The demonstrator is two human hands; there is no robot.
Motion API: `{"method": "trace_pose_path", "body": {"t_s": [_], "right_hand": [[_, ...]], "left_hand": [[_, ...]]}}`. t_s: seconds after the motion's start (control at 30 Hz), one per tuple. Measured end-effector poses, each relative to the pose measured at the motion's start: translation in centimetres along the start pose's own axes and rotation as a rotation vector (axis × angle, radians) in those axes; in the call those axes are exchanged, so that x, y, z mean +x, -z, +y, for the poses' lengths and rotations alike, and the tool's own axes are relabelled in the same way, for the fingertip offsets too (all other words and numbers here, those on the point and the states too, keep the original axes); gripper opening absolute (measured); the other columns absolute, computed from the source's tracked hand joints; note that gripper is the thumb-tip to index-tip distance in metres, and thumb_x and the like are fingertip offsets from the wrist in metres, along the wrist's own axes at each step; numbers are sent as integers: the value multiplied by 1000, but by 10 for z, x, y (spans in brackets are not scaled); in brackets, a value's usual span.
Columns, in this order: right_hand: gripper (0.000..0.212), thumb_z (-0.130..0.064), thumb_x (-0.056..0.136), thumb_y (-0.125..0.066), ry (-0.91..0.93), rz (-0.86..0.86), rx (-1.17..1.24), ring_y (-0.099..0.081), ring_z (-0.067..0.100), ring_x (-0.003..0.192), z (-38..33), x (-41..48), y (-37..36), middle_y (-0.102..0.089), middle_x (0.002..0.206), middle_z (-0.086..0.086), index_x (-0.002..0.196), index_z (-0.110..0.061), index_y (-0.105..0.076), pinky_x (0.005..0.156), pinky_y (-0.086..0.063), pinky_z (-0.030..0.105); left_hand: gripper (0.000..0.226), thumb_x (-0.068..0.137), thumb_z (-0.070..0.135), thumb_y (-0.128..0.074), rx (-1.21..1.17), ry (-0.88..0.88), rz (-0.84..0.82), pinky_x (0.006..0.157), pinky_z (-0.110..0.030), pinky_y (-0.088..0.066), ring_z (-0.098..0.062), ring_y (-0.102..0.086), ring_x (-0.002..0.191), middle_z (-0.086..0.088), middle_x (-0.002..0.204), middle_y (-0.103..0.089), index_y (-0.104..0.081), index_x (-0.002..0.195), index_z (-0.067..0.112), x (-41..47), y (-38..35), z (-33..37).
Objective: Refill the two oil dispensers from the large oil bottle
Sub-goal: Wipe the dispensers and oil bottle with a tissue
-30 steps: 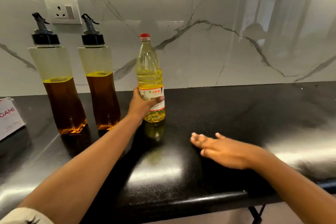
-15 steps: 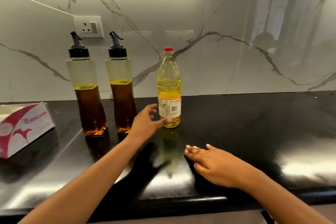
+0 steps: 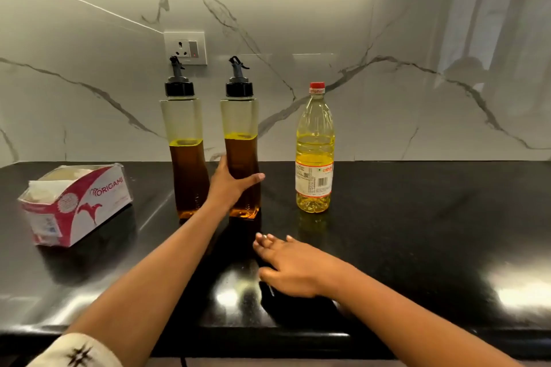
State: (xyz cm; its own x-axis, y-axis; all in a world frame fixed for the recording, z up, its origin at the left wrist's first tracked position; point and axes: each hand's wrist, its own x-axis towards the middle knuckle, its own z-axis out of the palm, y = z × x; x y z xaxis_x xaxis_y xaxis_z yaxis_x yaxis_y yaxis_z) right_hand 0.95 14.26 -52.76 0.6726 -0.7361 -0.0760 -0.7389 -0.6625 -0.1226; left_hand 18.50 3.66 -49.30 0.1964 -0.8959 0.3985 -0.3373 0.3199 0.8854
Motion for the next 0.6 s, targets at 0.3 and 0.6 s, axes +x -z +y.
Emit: {"method": "trace_pose_path", "body": {"t_s": [0.3, 0.6], "right_hand": [[61, -39, 101, -24, -255, -61, 34, 2, 19, 145, 37, 72, 31, 5, 158, 6, 150, -10, -4, 116, -3, 40], [61, -40, 98, -26, 81, -54, 72, 2, 13, 144, -1, 80, -1, 4, 158, -1, 150, -18, -6, 115, 0, 39]], "left_hand": [[65, 64, 39, -84, 177, -305, 202, 70, 3, -37, -7, -59, 85, 12, 93, -63, -57, 118, 17, -15, 26, 35], [44, 69, 31, -84, 58, -266, 256, 74, -17, -44, 22, -59, 80, 39, 83, -63, -55, 95, 50, -45, 101, 50]]}}
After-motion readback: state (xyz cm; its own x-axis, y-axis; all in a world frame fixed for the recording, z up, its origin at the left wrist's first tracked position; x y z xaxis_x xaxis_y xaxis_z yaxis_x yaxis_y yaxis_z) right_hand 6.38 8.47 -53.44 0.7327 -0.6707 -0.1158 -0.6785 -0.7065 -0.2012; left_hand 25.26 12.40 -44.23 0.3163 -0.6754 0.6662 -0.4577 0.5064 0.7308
